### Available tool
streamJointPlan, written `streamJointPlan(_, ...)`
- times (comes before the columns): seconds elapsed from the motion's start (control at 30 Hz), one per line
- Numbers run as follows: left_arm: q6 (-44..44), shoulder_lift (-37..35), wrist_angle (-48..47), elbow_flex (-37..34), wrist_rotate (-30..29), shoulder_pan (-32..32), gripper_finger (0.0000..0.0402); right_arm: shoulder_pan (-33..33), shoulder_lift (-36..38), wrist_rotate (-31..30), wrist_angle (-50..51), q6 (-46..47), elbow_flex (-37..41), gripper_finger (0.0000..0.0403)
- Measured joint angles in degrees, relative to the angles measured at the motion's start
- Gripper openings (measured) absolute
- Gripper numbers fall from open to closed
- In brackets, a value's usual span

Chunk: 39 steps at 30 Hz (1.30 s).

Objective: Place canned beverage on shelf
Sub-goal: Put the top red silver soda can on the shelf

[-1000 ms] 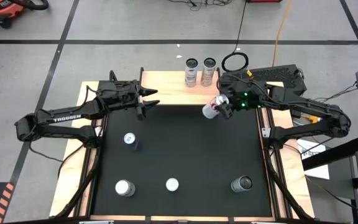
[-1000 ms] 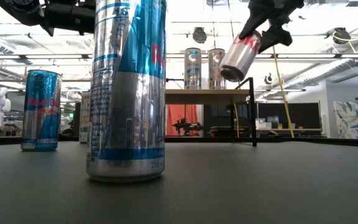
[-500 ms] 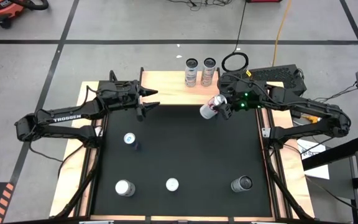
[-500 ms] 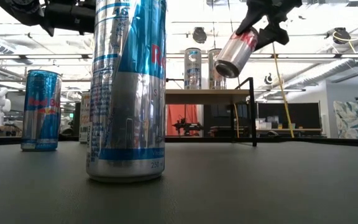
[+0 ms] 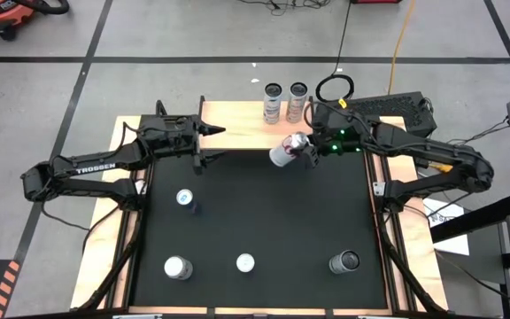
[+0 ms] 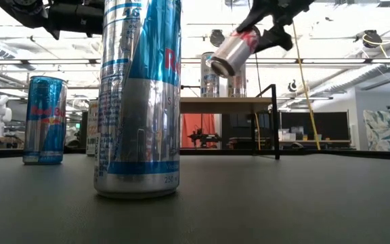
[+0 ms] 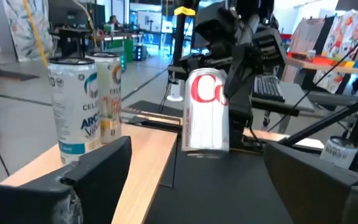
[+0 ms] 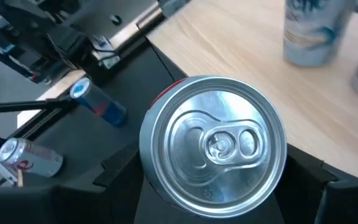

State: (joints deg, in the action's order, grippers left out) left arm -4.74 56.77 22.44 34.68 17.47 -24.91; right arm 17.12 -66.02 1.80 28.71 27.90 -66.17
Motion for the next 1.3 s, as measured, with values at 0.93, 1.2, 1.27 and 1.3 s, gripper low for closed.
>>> streamJointPlan(0.93,0.8,16.4,-14.7,17.0,4.4,-0.1,0.0373,-0.9,-21.1,3.0,9.6,-10.8,-26.7,0.0258)
streamJointPlan(1.2,0.7,18.6,-13.9,17.0,6.5,0.1,0.0373,-0.9,-21.9,3.0,9.3,-11.1,-26.9,0.0258)
streamJointPlan(1.27,0.8,18.6,-13.7,17.0,6.5,0.4,0.0373,-0.9,-21.8,3.0,8.8,-11.1,-26.9,0.0258)
streamJointPlan(1.3,0.9,18.6,-13.6,17.0,6.5,0.5,0.0373,-0.9,-21.8,3.0,8.5,-11.1,-26.9,0.0258)
